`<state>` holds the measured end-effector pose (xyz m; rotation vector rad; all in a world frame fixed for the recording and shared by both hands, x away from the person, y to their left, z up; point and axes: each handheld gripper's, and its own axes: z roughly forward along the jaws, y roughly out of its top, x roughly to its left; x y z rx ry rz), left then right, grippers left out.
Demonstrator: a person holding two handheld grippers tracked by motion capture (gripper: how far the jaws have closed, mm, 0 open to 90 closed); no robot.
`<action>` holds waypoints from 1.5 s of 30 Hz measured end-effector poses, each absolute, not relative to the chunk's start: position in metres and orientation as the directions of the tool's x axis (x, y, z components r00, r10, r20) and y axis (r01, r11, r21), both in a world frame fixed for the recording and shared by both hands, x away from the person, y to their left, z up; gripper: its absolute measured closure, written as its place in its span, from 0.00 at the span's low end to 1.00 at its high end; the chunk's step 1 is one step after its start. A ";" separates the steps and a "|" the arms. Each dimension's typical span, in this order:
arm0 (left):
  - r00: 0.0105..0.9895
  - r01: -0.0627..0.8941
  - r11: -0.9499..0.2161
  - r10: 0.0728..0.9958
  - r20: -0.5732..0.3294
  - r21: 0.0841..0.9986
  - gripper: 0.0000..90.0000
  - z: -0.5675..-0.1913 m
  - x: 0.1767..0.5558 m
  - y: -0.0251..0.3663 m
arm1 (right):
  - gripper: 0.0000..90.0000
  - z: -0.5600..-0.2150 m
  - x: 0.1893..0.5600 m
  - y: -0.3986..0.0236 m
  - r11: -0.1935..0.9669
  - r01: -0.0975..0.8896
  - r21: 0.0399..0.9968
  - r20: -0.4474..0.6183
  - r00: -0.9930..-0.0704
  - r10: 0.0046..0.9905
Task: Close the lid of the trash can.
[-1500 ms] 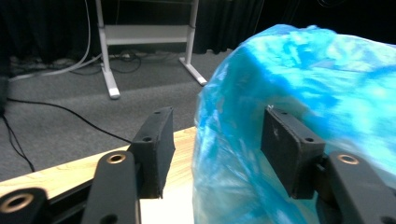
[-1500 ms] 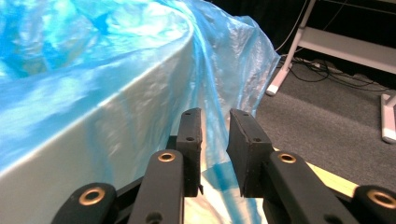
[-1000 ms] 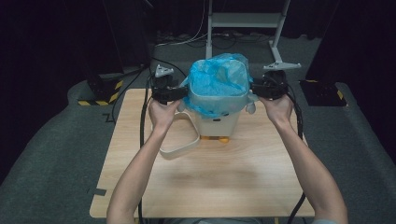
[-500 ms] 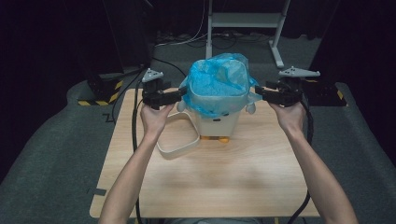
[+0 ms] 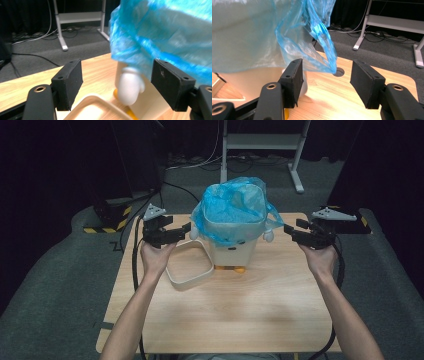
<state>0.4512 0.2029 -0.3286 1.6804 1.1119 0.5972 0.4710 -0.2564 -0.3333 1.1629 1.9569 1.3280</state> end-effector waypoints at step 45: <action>0.124 0.616 0.002 0.987 -0.100 0.787 0.53 -0.483 0.476 0.250 | 0.62 -0.512 0.464 -0.271 0.193 0.532 0.824 0.040 -0.395 0.918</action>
